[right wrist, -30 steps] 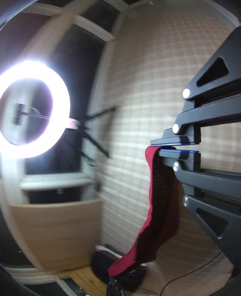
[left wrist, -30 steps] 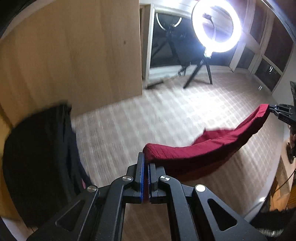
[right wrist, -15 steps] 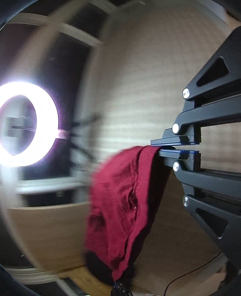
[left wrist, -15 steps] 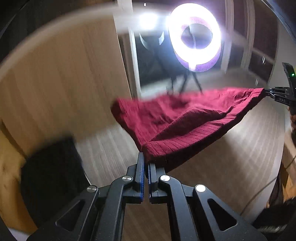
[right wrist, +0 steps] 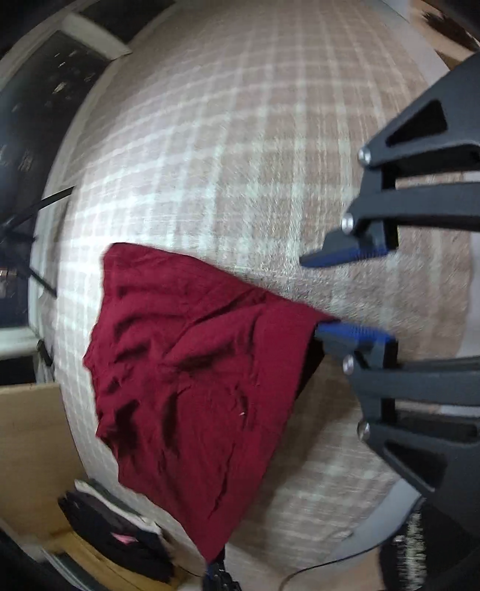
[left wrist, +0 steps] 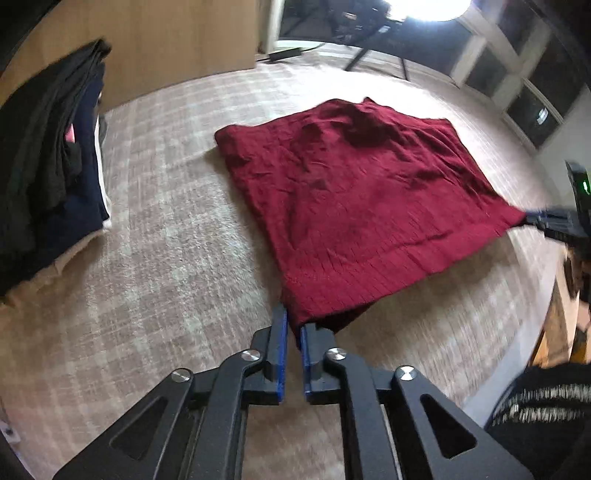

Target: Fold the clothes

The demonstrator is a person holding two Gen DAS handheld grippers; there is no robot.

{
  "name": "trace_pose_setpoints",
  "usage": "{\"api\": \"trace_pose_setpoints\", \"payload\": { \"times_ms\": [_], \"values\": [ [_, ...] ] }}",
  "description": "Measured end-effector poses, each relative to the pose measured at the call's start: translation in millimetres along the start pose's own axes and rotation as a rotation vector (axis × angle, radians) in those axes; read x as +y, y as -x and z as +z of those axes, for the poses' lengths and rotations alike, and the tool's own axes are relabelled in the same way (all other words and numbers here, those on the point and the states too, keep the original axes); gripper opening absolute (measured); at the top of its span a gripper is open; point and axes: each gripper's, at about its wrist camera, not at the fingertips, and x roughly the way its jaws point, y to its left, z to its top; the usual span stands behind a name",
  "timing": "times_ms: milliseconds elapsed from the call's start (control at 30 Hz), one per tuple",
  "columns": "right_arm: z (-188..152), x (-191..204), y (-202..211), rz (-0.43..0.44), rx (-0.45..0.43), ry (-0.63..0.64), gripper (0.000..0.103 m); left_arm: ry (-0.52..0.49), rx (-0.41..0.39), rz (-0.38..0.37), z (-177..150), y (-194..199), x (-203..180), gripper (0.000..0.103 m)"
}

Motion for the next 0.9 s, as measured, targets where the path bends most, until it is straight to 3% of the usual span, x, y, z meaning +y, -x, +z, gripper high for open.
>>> {"api": "trace_pose_setpoints", "payload": {
  "times_ms": [67, 300, 400, 533, 600, 767, 833, 900],
  "values": [
    [3.7, -0.2, 15.4, 0.003, -0.016, 0.038, 0.04, -0.033, 0.015, -0.012, -2.3, 7.8, -3.8, 0.018],
    [11.9, 11.7, 26.9, -0.059, 0.058, 0.233, 0.045, -0.112, 0.094, 0.025, -1.0, 30.6, 12.6, 0.018],
    [28.1, 1.9, 35.3, 0.002, 0.006, 0.186, 0.045, -0.094, 0.088, 0.051, 3.7, 39.6, 24.5, 0.018],
    [78.2, -11.5, 18.5, 0.019, -0.115, 0.09, 0.045, -0.016, -0.008, 0.064, 54.7, 23.5, 40.3, 0.021],
    [105.1, -17.0, 5.8, 0.024, -0.173, 0.042, 0.045, 0.032, -0.056, 0.055, 82.7, 12.2, 48.0, 0.03],
    [156.3, 3.3, -59.5, 0.082, -0.151, 0.043, 0.045, 0.116, -0.034, 0.067, 137.3, -50.4, 59.0, 0.03],
    [169.8, 13.4, -81.4, 0.088, -0.133, 0.058, 0.045, 0.122, -0.043, 0.021, 149.9, -57.1, 56.0, 0.028],
    [174.3, 15.3, -87.7, 0.091, -0.129, 0.075, 0.045, 0.063, -0.042, -0.061, 163.1, -59.9, 39.8, 0.03]
  ]
}}
